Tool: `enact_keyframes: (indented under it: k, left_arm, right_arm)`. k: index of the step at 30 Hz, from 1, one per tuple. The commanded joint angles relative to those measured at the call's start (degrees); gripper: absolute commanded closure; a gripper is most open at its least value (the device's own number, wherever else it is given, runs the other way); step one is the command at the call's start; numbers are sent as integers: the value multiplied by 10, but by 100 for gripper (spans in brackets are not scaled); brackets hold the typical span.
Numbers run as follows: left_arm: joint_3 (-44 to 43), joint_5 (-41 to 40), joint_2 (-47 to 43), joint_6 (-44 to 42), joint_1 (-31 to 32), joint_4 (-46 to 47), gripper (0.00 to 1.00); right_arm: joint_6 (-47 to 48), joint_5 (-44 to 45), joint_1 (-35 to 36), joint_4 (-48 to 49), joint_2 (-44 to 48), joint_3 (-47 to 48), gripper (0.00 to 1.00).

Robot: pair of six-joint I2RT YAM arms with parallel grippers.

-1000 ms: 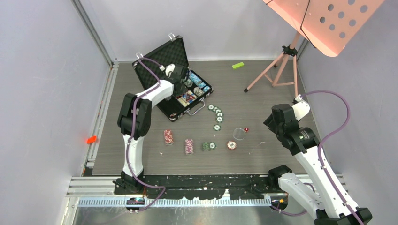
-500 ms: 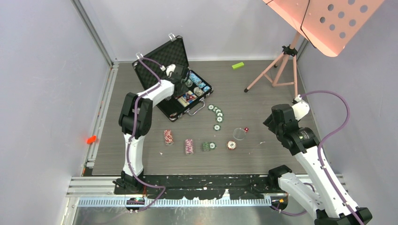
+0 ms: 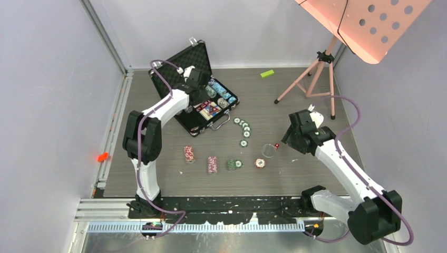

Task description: Pack up texas hold em set

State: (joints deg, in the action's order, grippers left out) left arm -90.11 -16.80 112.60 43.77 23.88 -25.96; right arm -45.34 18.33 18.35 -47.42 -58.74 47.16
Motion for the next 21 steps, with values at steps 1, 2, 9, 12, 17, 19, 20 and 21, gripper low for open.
enact_keyframes:
  k: [1,2,9,12,17,19,20,21]
  left_arm:
    - [20,73,-53,-69,-1,11,65]
    - [25,100,-60,-88,0,15,63]
    - [108,270,-123,-171,2,56,42]
    - [181,292,-164,-167,2,120,10]
    - [256,260,-215,-151,-6,184,0]
    - [281,228,-229,-109,-19,192,0]
    - [289,245,-230,-101,-27,204,0]
    - [296,274,-229,-89,-38,224,0]
  right_arm:
    - [-3,-40,-2,32,-43,4,43]
    - [-7,-41,-2,34,-50,3,43]
    - [-27,-84,-2,91,-109,-11,46]
    - [-32,-82,-2,102,-136,-8,46]
    - [-53,-57,-3,106,-131,-11,46]
    - [-59,-36,-7,108,-100,-16,45]
    - [-59,-30,-7,108,-92,-17,45]
    - [-58,-26,-8,108,-82,-20,45]
